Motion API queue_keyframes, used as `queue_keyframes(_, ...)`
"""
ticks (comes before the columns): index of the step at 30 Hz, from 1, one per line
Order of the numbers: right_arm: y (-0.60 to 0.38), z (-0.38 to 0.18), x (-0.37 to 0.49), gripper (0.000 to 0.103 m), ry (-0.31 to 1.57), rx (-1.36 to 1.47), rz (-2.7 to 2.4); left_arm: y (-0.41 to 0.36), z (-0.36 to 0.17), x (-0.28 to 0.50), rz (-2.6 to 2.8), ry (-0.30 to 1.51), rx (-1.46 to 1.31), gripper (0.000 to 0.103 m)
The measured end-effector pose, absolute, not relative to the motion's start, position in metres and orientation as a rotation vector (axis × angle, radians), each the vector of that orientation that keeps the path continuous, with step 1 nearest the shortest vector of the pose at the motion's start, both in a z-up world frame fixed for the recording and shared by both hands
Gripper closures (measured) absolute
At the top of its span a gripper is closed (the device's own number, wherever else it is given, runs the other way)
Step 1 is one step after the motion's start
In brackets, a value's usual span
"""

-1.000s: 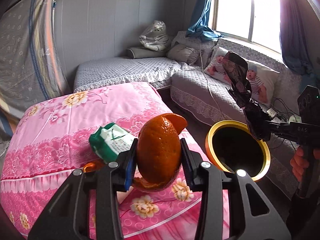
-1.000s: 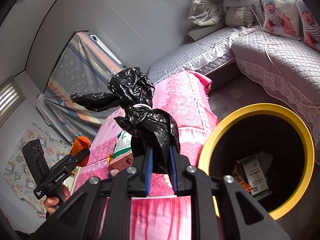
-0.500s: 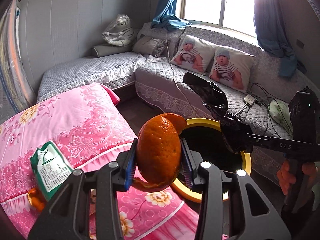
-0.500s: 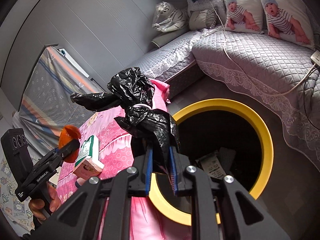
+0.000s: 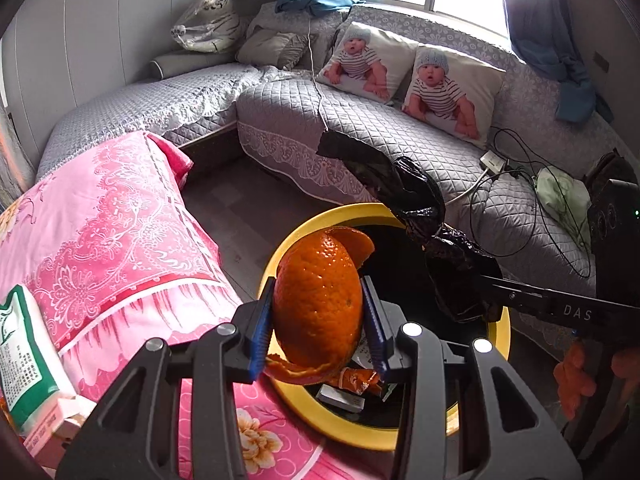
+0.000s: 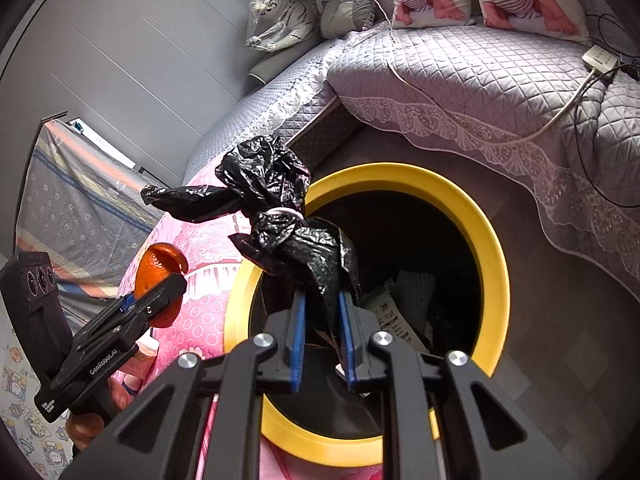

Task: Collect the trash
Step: 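Carry the orange and black bag over the bin and open both grippers, then grasp the pink toothpaste box with the right gripper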

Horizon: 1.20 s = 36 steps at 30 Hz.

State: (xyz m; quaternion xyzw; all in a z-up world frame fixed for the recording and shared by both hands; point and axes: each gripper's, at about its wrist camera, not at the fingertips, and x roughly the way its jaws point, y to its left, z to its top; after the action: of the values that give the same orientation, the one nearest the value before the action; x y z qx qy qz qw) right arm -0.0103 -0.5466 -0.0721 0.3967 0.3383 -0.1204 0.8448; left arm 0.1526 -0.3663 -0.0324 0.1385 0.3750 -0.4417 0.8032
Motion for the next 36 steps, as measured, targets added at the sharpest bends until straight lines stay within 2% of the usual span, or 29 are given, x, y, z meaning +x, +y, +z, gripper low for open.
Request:
queue_keyframes(6,-0.550,-0.075,-0.010,0.086,0.731,0.856,-0.261,-0.378,-0.038,0.154,-0.956,0.840,0.282,0.062)
queue_keyframes(8,-0.552,-0.075,-0.011,0.079,0.732,0.869,-0.266,-0.376,-0.038,0.156,-0.947,0.845,0.261,0.053)
queue_keyframes(10,-0.556,-0.074,-0.015,0.066,0.718,0.879,-0.293,-0.372,-0.035,0.157,-0.931,0.833,0.246,0.037)
queue_keyframes(12,-0.560,-0.070,-0.022,0.059,0.693,0.888,-0.326,-0.368,-0.032,0.158,-0.925,0.822,0.226,0.026)
queue_keyframes(13,-0.563,-0.069,-0.026,0.059,0.681,0.896,-0.335,-0.366,-0.030,0.159,-0.923,0.821,0.213,0.019)
queue_keyframes(16,-0.568,-0.064,-0.038,0.059,0.648,0.898,-0.362,-0.357,-0.024,0.161,-0.897,0.799,0.171,0.008)
queue_keyframes(23,-0.557,-0.047,-0.046,0.057,0.580,0.777,-0.227,-0.311,0.005,0.156,-0.877,0.730,0.055,0.008)
queue_keyframes(24,-0.551,-0.044,-0.043,0.052,0.579,0.749,-0.188,-0.301,0.011,0.155,-0.882,0.725,0.040,0.008)
queue_keyframes(25,-0.544,-0.040,-0.040,0.043,0.573,0.720,-0.145,-0.289,0.016,0.154,-0.887,0.720,0.030,0.008)
queue_keyframes(28,-0.516,-0.032,-0.026,0.030,0.554,0.631,0.010,-0.249,0.027,0.150,-0.874,0.703,0.015,0.008)
queue_keyframes(36,-0.413,-0.017,0.049,0.027,0.649,0.282,0.334,-0.117,0.031,0.155,-0.660,0.754,0.033,0.008)
